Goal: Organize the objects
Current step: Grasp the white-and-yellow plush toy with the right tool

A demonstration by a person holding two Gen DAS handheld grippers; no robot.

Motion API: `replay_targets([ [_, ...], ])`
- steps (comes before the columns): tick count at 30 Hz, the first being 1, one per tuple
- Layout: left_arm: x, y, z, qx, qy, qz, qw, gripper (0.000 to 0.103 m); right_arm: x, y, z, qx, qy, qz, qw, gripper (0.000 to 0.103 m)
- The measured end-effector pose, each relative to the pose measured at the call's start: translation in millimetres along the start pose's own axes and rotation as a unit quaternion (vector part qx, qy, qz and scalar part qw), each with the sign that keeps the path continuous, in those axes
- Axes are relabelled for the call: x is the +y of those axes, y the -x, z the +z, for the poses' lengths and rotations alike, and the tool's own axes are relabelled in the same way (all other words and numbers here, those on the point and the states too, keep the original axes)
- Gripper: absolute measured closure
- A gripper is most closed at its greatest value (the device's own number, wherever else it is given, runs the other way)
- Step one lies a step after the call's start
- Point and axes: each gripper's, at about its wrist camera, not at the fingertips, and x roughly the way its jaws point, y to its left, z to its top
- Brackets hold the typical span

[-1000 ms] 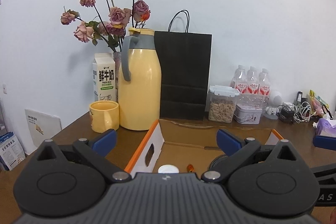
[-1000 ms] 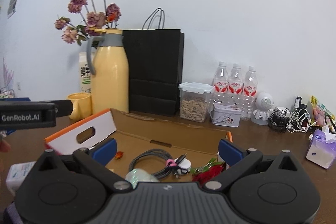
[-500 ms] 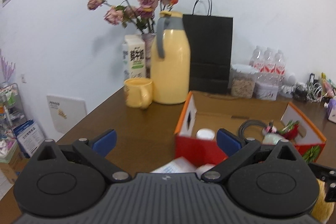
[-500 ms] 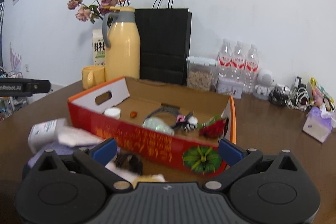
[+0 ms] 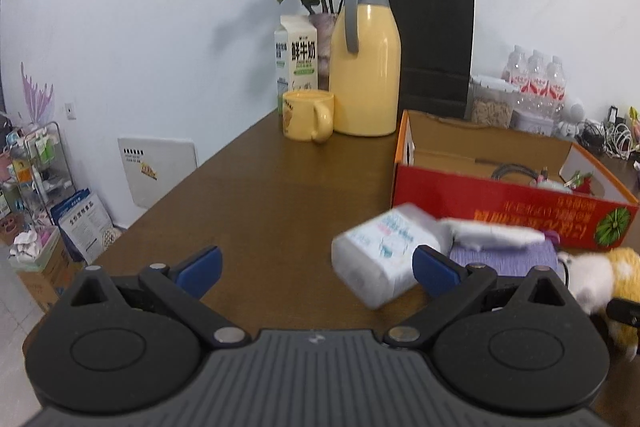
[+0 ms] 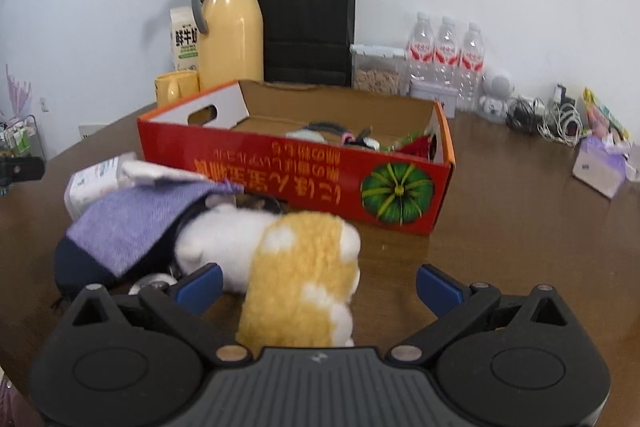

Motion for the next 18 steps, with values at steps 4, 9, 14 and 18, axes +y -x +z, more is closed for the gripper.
replay_targets([
  [4, 3, 4, -11, 0.014, 0.003, -0.004, 0.9999, 0.000, 1, -3, -3, -0.003, -0.017, -0.004, 1.000, 0.011],
  [9, 3, 8, -19, 0.021, 0.003, -0.015, 0.9997, 0.000, 1, -9, -7, 0.008, -0.037, 0.013, 0.999, 0.027],
  [14, -3, 12, -21, 0.021, -0.001, -0.025, 0.9995, 0.000, -1, -12, -11, 0.011, -0.049, 0.030, 0.998, 0.054],
  [18, -9, 17, -22, 0.018, -0.007, -0.034, 0.9992, 0.000, -2, -7, -14, 0.002, -0.048, 0.031, 0.998, 0.056],
])
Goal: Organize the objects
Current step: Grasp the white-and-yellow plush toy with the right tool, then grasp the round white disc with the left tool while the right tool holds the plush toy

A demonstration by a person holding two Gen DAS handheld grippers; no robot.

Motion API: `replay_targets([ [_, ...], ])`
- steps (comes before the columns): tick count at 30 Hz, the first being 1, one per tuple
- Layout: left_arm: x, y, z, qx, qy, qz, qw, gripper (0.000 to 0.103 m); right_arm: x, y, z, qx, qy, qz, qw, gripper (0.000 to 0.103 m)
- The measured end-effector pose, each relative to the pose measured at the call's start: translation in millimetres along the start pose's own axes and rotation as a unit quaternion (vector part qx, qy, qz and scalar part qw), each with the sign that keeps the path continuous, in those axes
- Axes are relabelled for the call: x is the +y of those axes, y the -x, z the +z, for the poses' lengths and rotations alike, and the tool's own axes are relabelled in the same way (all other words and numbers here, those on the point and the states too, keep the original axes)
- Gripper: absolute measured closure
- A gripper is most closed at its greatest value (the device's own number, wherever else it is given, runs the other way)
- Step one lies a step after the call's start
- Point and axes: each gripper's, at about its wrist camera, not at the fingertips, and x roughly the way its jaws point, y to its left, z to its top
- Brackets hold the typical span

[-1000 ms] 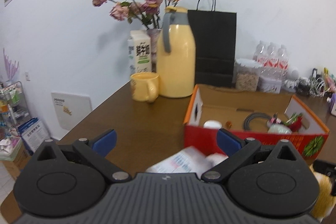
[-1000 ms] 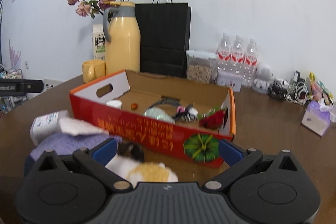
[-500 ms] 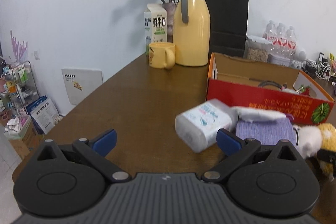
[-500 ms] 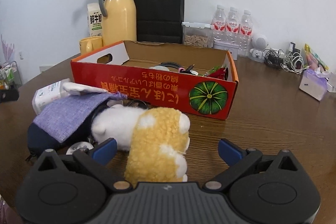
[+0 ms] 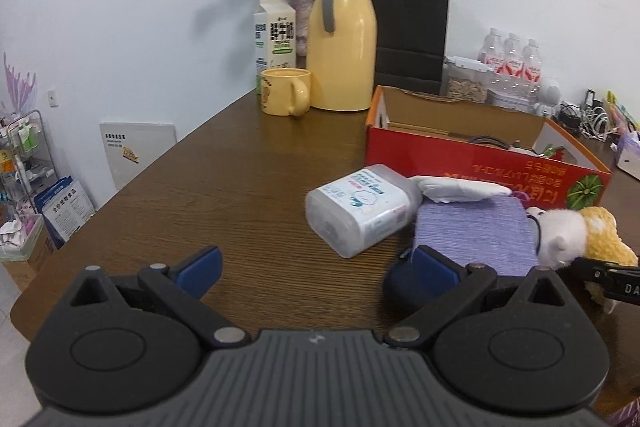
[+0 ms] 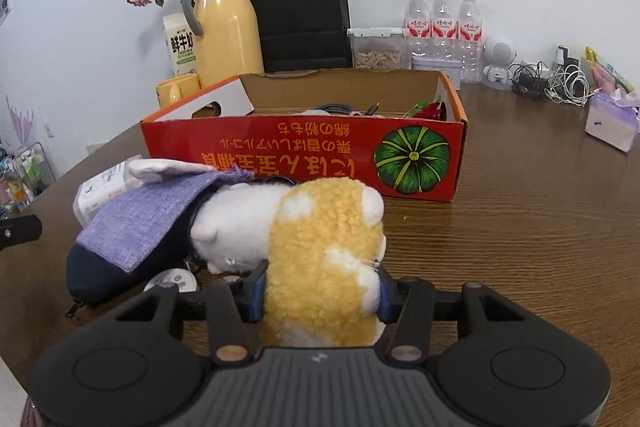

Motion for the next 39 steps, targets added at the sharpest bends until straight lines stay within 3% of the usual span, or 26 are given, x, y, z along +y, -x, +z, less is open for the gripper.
replay_targets([
  [13, -38, 6, -5, 0.008, -0.040, -0.046, 0.9981, 0.000, -20, 28, -3, -0.036, 0.001, -0.017, 0.999, 0.056],
  [19, -61, 13, -11, 0.019, -0.059, -0.088, 0.9942, 0.000, -35, 39, -4, -0.050, -0.014, -0.017, 0.999, 0.056],
  [24, -85, 12, -21, 0.038, -0.076, -0.114, 0.9899, 0.018, -43, 43, -7, -0.055, -0.015, -0.010, 0.998, 0.056],
  [26, -91, 8, -25, 0.049, -0.080, -0.122, 0.9882, 0.032, -44, 44, -9, -0.056, -0.013, -0.006, 0.998, 0.056],
  [32, -108, -5, -30, 0.069, -0.077, -0.137, 0.9851, 0.034, -52, 48, -13, -0.059, -0.009, 0.001, 0.998, 0.056],
  [39, -123, -24, -33, 0.077, -0.067, -0.109, 0.9887, 0.040, -59, 46, -14, -0.062, -0.014, 0.018, 0.998, 0.056],
])
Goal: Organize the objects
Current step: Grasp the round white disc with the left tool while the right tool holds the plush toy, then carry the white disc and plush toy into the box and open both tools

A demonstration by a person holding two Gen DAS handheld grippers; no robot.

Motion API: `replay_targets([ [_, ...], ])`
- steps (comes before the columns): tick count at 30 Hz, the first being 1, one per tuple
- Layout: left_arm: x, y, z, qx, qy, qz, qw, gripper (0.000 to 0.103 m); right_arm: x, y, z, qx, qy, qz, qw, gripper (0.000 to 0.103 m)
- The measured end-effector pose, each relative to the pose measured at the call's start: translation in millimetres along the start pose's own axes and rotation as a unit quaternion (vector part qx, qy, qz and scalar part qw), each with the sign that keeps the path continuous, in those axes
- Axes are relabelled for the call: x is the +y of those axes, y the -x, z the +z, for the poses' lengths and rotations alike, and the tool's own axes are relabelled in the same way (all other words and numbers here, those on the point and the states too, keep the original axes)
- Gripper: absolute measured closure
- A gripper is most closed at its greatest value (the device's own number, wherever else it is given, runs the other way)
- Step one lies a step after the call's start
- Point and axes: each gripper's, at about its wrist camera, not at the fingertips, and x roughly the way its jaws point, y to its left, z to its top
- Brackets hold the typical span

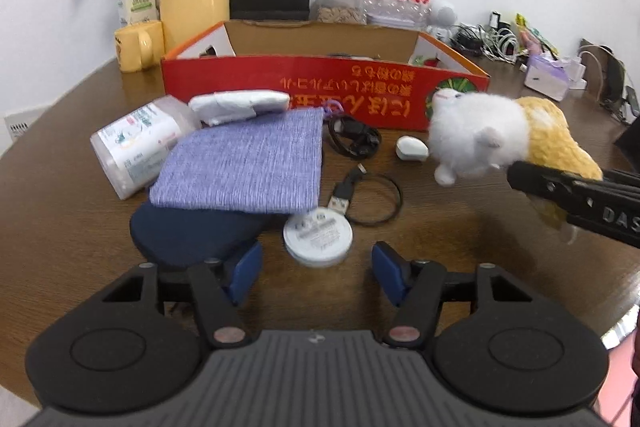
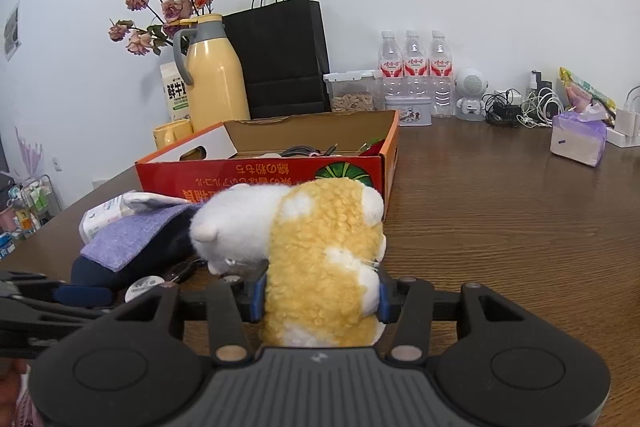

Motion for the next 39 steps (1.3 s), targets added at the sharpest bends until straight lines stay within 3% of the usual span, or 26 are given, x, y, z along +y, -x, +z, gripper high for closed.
replay_targets([
  [3, -4, -4, 3, -0.003, -0.002, 0.007, 1.0000, 0.045, -1, -2, -1, 0.002, 0.000, 0.011, 1.000, 0.056],
  [8, -10, -7, 3, -0.014, -0.007, 0.016, 0.9997, 0.062, -3, -8, -3, 0.007, 0.001, 0.026, 1.000, 0.056],
  [16, -13, -1, 2, -0.020, -0.011, 0.015, 0.9996, 0.063, -5, -7, -5, 0.007, -0.003, 0.028, 1.000, 0.056],
  [27, -13, 30, 5, -0.067, -0.020, -0.012, 0.9975, 0.063, -1, 1, 4, -0.010, 0.000, 0.015, 1.000, 0.056],
  [39, -4, 53, 55, -0.147, -0.010, -0.047, 0.9879, 0.063, 14, -10, 48, -0.049, 0.023, 0.002, 0.999, 0.056],
])
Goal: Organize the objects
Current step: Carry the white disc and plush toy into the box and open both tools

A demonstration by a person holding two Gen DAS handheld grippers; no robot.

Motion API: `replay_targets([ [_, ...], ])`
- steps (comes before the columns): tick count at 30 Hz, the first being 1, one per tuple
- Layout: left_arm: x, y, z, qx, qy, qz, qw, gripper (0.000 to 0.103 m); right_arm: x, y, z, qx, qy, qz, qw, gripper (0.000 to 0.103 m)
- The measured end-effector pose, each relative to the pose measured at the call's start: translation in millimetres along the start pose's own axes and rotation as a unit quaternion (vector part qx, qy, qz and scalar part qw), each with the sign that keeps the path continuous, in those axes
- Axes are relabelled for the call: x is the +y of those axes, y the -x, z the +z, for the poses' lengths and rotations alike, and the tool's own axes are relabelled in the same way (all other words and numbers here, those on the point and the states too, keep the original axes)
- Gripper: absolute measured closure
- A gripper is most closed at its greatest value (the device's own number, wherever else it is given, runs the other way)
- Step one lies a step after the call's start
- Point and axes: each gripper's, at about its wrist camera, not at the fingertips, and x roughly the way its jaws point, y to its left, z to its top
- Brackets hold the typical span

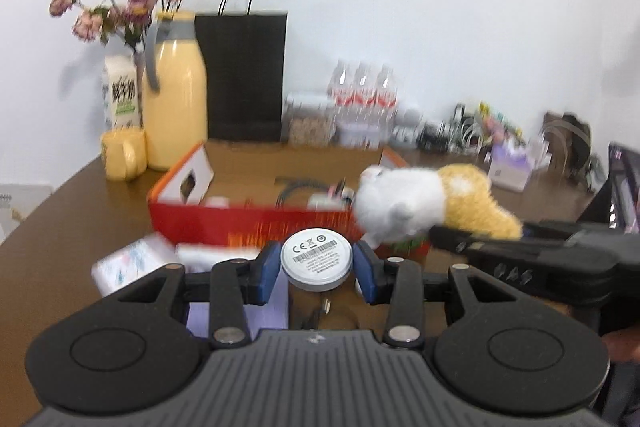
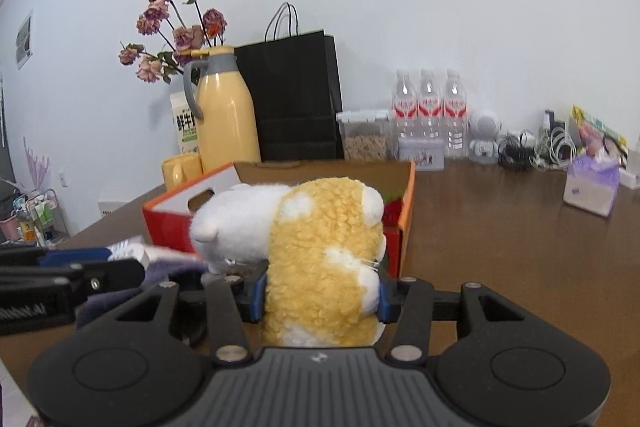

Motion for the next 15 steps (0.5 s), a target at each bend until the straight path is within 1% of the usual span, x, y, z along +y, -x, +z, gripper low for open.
replay_targets([
  [4, 2, -7, 27, -0.033, -0.005, -0.002, 0.9995, 0.063, 6, -14, 20, -0.012, 0.005, -0.002, 1.000, 0.056],
  [8, 11, -29, 53, -0.051, -0.011, 0.011, 0.9986, 0.062, 8, -36, 41, -0.020, 0.009, -0.011, 1.000, 0.056],
  [12, 21, -61, 73, -0.050, -0.012, 0.030, 0.9983, 0.062, 7, -64, 63, -0.021, 0.016, -0.021, 0.999, 0.056],
  [15, 33, -88, 85, -0.046, -0.009, 0.036, 0.9983, 0.062, 3, -94, 81, -0.012, 0.025, -0.032, 0.999, 0.056],
])
